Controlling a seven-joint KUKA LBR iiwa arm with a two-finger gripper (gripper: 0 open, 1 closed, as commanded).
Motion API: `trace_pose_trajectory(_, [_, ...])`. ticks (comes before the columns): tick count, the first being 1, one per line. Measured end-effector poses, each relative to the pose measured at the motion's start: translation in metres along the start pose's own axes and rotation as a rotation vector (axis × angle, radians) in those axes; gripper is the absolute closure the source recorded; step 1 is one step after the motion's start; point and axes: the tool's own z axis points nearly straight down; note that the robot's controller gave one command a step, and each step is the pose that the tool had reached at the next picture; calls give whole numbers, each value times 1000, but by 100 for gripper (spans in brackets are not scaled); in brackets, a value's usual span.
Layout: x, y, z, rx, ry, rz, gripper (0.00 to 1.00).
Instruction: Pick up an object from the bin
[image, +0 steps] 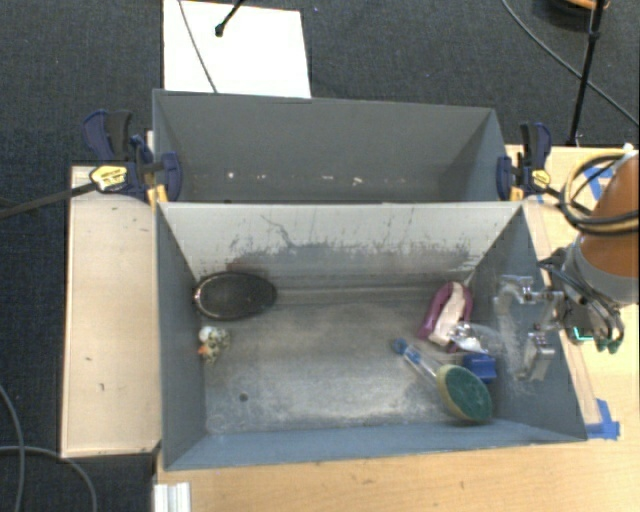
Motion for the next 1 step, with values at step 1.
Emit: trace_pose_trajectory(1, [-26, 21, 118, 0, -5, -56, 0])
